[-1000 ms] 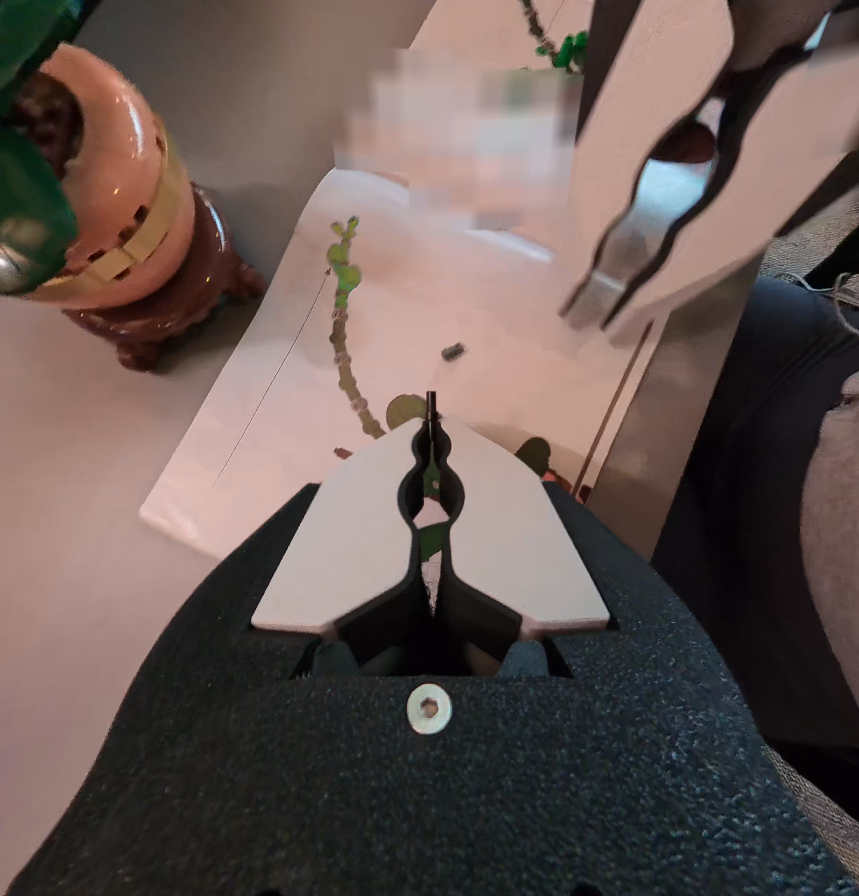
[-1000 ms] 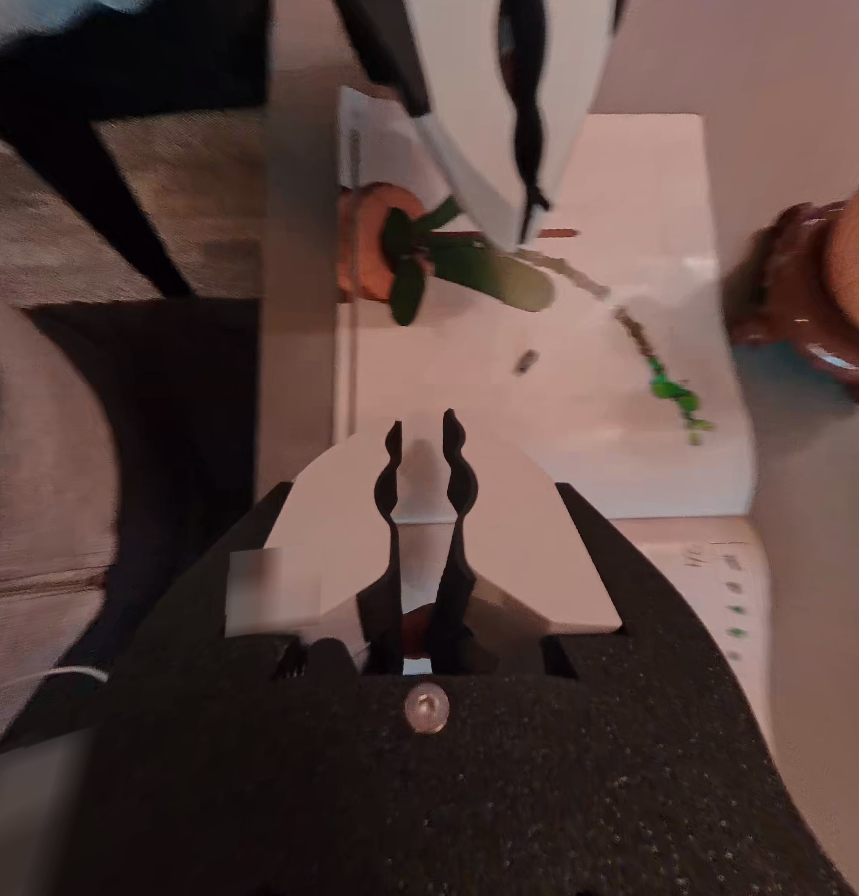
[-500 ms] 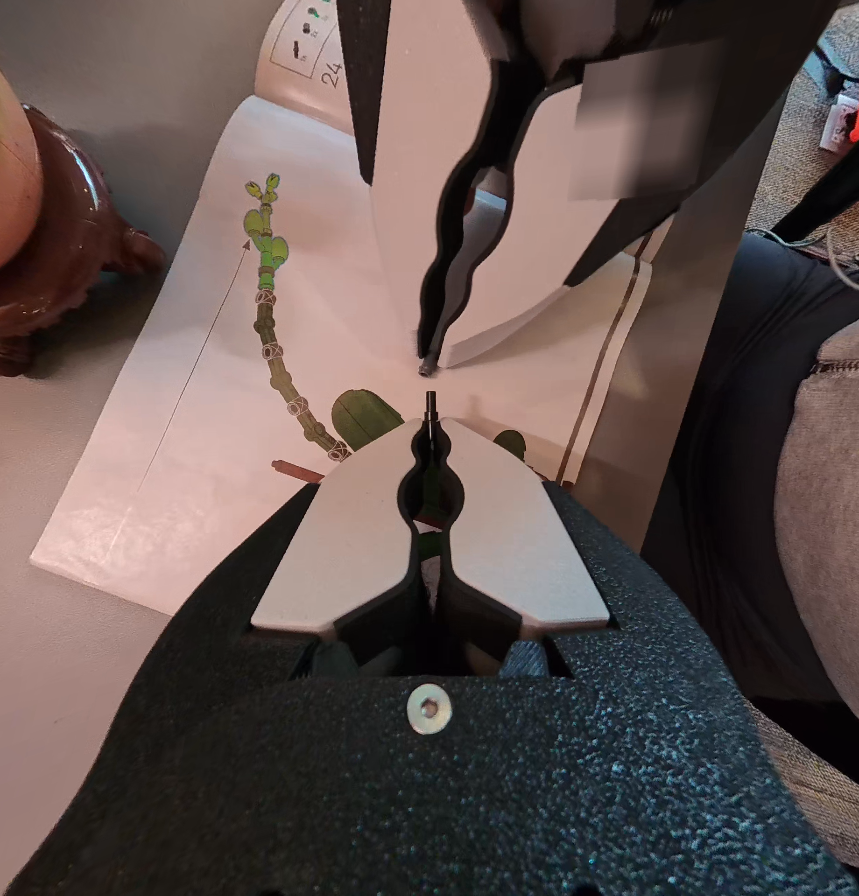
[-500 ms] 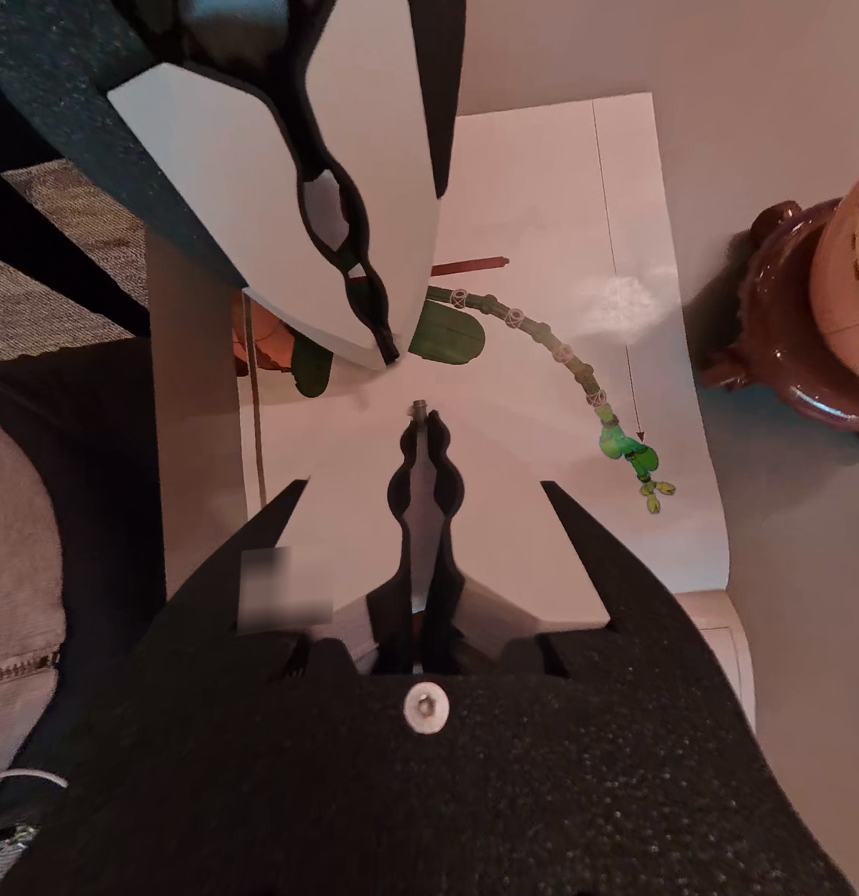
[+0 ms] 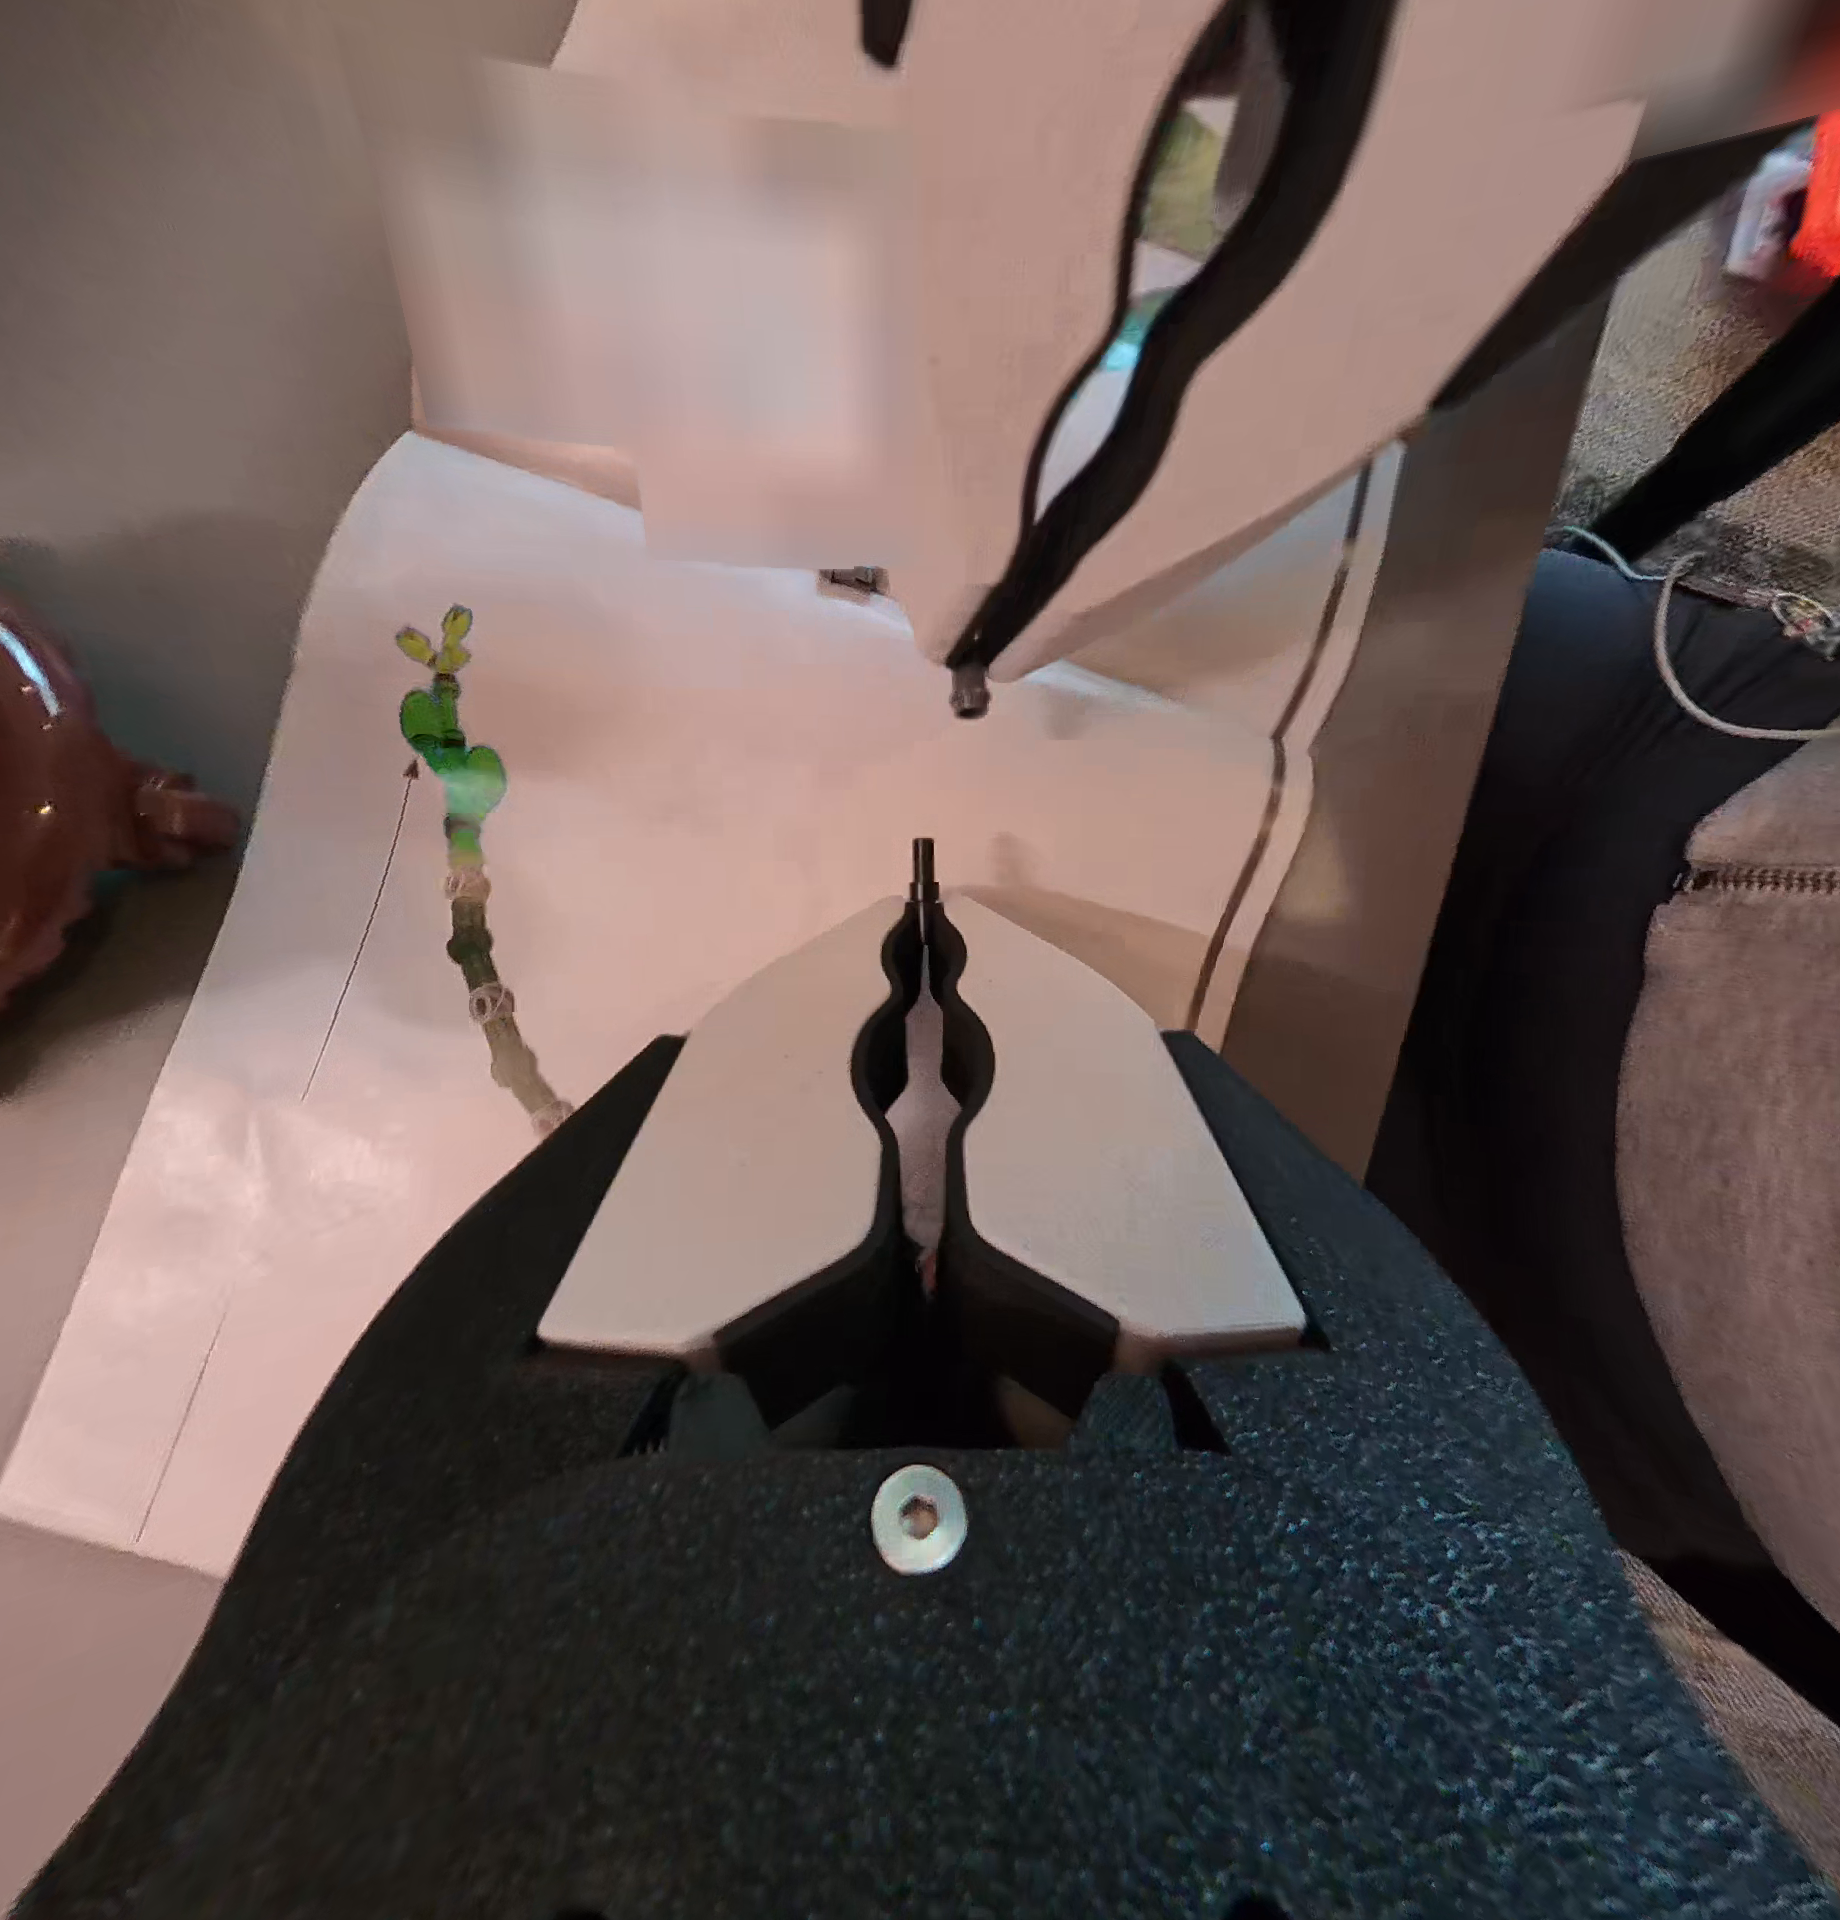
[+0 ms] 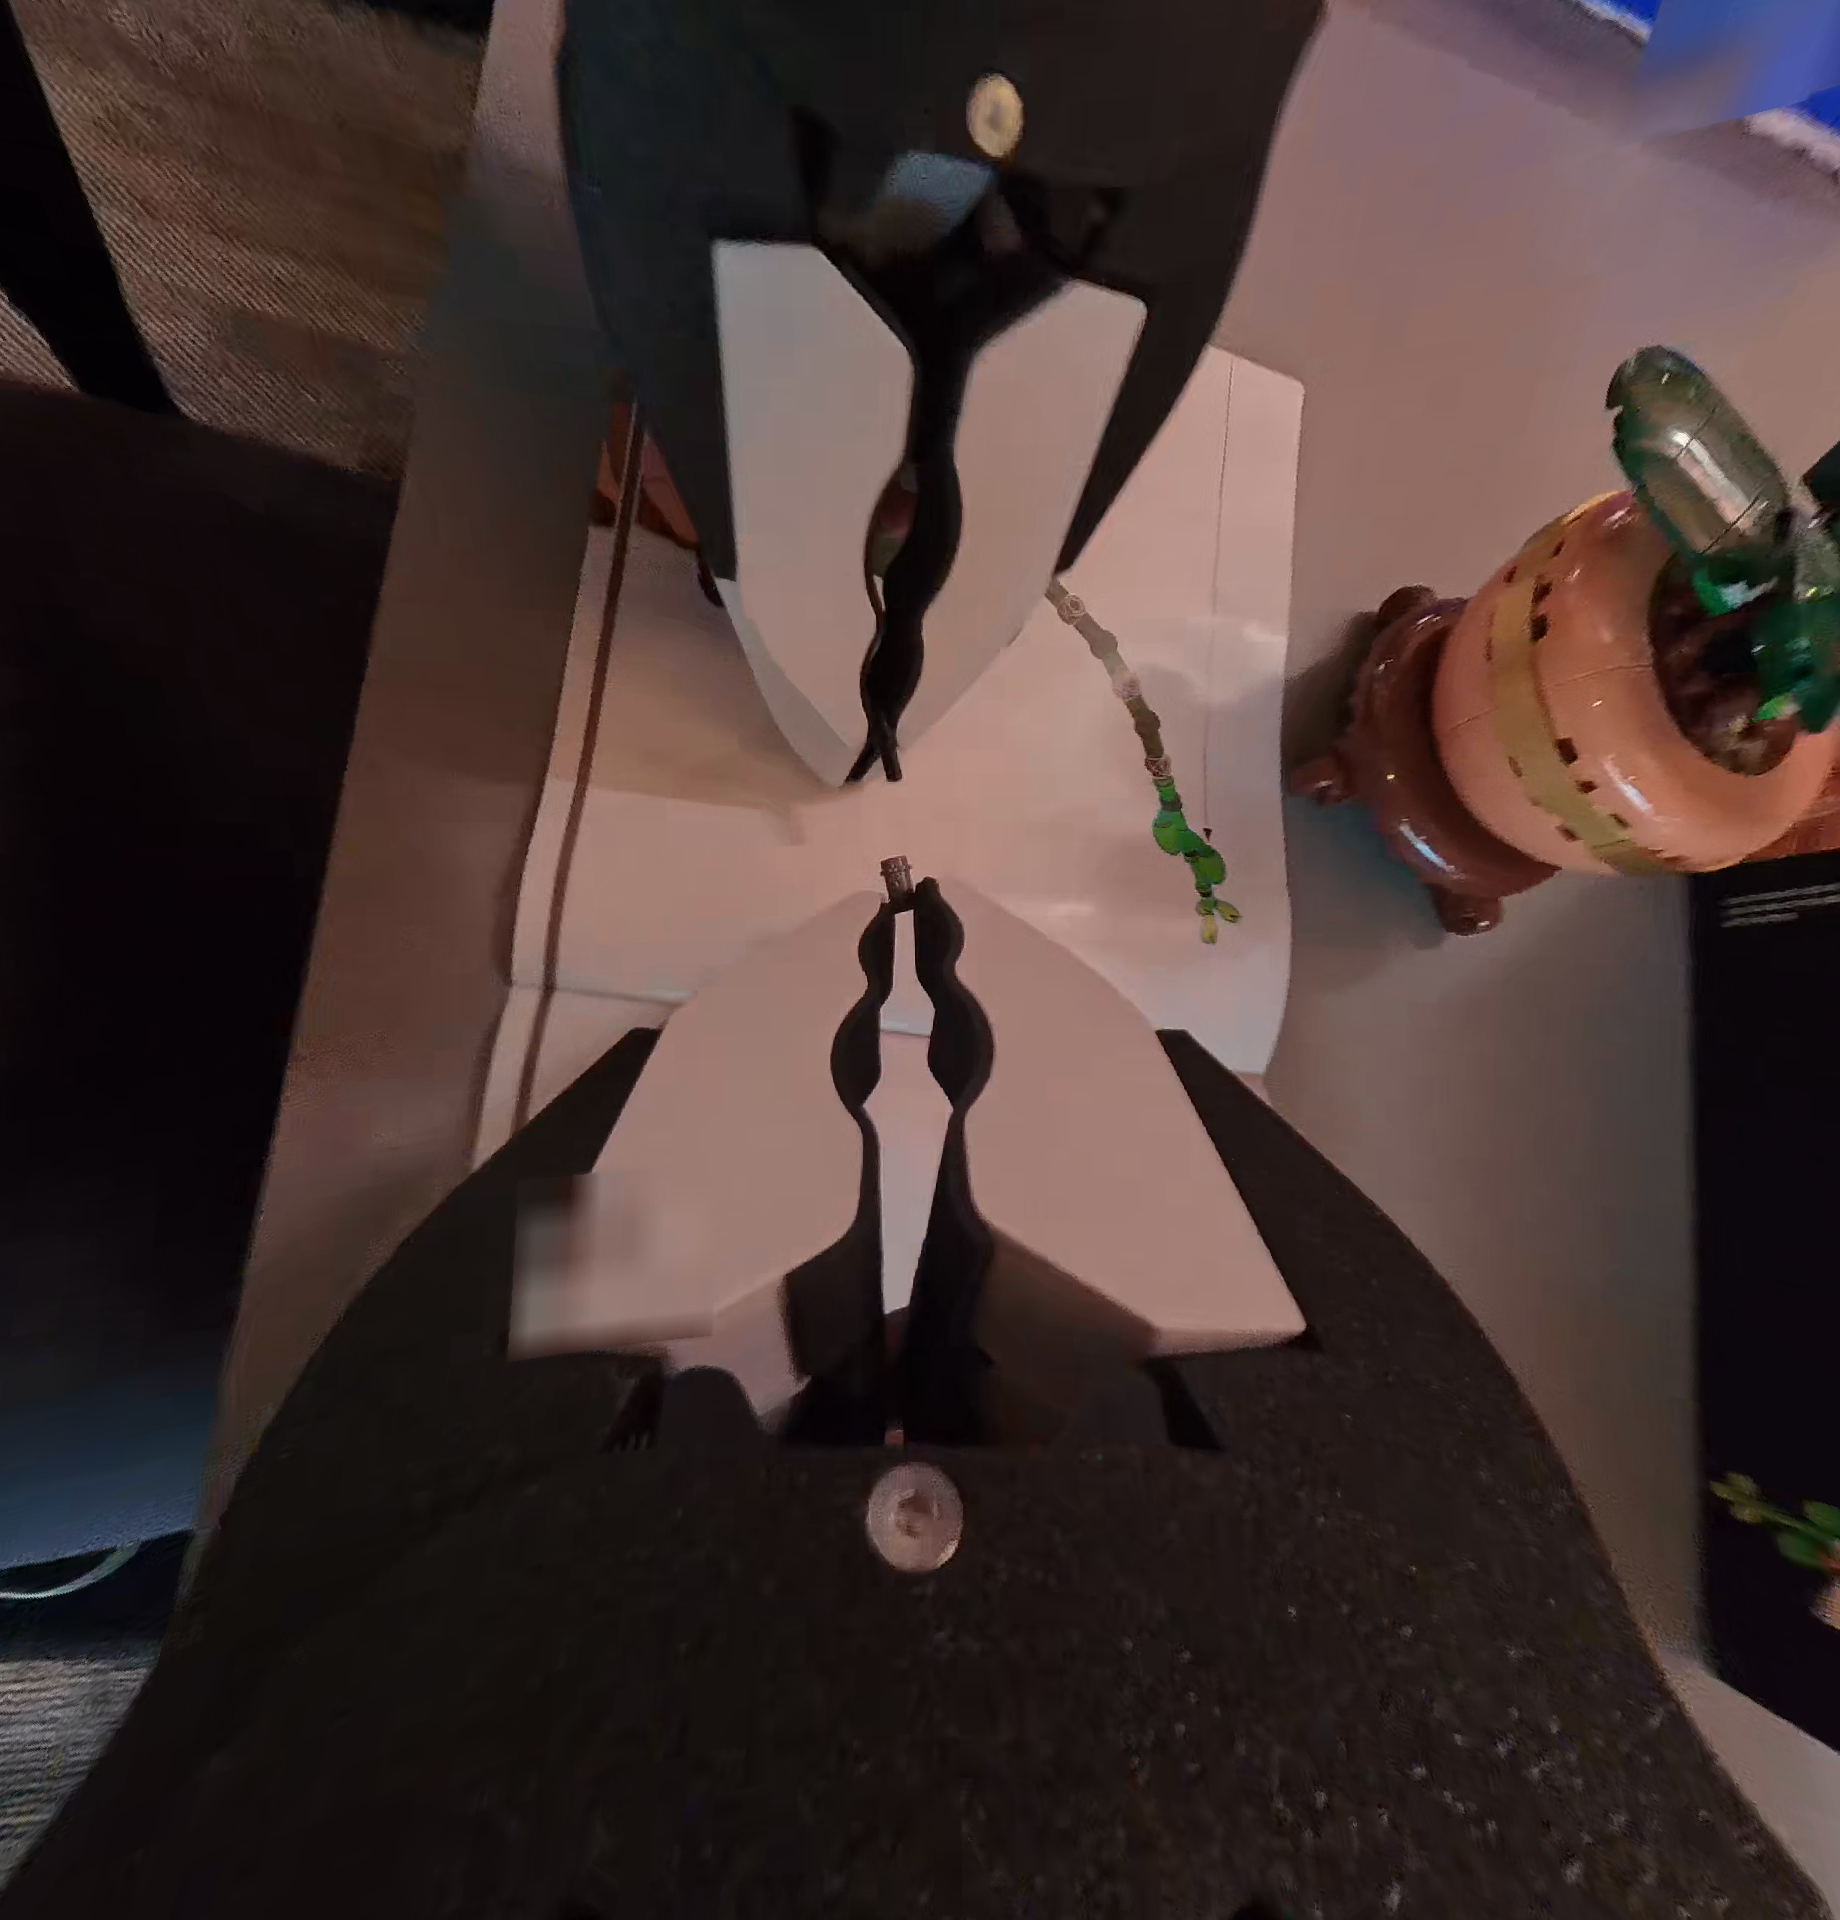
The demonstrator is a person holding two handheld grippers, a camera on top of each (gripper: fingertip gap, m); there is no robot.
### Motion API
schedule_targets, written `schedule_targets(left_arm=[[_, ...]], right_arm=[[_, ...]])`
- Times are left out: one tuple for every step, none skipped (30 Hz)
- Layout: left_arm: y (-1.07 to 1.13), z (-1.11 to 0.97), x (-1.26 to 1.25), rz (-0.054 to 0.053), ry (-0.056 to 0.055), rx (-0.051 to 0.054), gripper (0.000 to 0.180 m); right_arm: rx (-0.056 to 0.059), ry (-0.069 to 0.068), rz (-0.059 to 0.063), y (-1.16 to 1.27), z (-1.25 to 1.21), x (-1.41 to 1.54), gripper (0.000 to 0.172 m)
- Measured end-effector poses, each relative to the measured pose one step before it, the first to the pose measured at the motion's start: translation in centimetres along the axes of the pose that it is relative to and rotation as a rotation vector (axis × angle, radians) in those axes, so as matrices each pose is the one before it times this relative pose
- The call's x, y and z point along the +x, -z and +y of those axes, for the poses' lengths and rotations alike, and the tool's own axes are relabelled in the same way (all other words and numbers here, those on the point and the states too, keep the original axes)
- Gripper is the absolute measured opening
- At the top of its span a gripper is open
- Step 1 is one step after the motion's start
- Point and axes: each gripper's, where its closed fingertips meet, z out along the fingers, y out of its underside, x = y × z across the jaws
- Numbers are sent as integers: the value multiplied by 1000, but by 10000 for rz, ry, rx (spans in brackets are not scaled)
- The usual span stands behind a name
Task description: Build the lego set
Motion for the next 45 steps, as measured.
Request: schedule_targets(left_arm=[[-368,-265,34,47,55,-136,0],[-230,-302,49,54,33,-85,0],[-175,-142,-17,16,1,-150,0],[-123,-152,-16,23,-9,-122,0],[-111,-103,-3,15,-20,-96,0],[-118,-176,26,-2,-36,-39,0],[-86,-112,20,-14,-53,17,0],[-53,-69,19,-15,-24,65,0],[-14,-15,20,-11,22,79,0],[6,-9,24,4,46,84,0],[-5,-7,12,4,27,77,0],[-11,-30,8,0,15,55,0],[-8,-22,-1,-8,5,46,0],[11,-15,-4,-13,15,53,0],[-1,-19,0,-19,18,71,0],[12,-6,-1,-17,31,81,0],[-27,-10,0,-5,35,73,0],[-5,-4,11,-2,8,49,0],[2,-4,8,-1,-8,28,0],[2,0,12,6,8,9,0],[12,-4,-9,5,1,5,0],[1,3,8,-2,-12,5,0],[15,2,-3,-2,-5,8,0],[1,-4,-3,2,15,10,0],[-6,22,-1,3,10,4,0],[-5,9,-5,-1,15,-5,0],[-18,-4,-15,-8,13,-17,0],[-9,0,-19,-19,-34,-26,0],[-15,17,44,-23,-54,-23,0],[-19,-2,12,-14,-22,-5,0],[6,4,-7,3,0,9,0],[30,-16,10,13,14,14,0],[18,-16,-5,12,4,13,0],[-9,-15,-13,4,-18,6,0],[-4,-18,5,-7,-54,4,0],[11,21,20,-9,-51,2,0],[8,-3,19,-6,-50,10,0],[-8,-11,10,-2,-41,14,0],[-4,-10,-11,5,-13,11,0],[-3,11,14,3,-9,12,0],[1,-19,-5,1,-37,17,0],[-25,-34,25,0,-49,16,0],[-56,-92,100,25,-42,25,0],[-8,-21,10,-27,-5,-9,0],[15,1,4,-7,-5,10,0]], right_arm=[[-103,458,313,38,180,135,3],[-169,463,265,6,250,95,3],[-224,544,280,2,349,118,3],[-154,522,300,-15,281,138,3],[-56,369,124,-59,178,-90,3],[113,135,25,-82,-24,-207,3],[159,-73,1,-101,-70,-155,3],[152,-122,-9,-79,-26,-93,3],[117,-123,92,-22,32,106,3],[64,-163,71,-22,94,177,3],[65,-183,52,-36,-1,147,3],[92,-122,80,-30,-192,53,3],[53,-48,71,-85,-148,75,3],[20,-28,4,-117,-115,-35,3],[50,-58,41,-80,-121,29,3],[69,-84,-25,-52,-88,-45,3],[47,-62,-67,-50,-19,-80,3],[49,-37,33,-9,-12,42,3],[38,-10,-9,-14,-24,-5,3],[24,18,-21,11,-17,-56,3],[17,9,22,3,-16,23,3],[17,-27,-14,5,-19,-15,3],[9,-2,-23,10,2,-36,3],[27,13,17,26,-18,12,3],[33,-12,16,22,-37,22,3],[35,-14,21,18,-55,31,3],[19,17,20,61,-44,20,3],[34,30,31,60,-81,30,3],[-17,18,-27,-1,8,-63,3],[-24,-6,-17,-45,40,-16,3],[-13,-7,-31,-61,61,-42,3],[34,15,16,-13,-17,10,3],[45,11,11,18,-27,16,3],[69,20,2,23,-60,20,3],[73,3,-17,53,-56,-7,3],[64,-47,-24,13,-42,-8,3],[48,-40,-32,29,-7,0,3],[44,-19,-28,4,-14,-20,3],[75,9,-45,-18,-91,-90,3],[192,-35,-12,0,-254,-10,3],[247,-57,-130,115,-364,-188,3],[212,-155,-173,-103,-379,-226,3],[-36,-1,-124,-217,-51,-231,3],[-256,283,145,-14,317,205,3],[-98,98,89,120,179,215,3]])
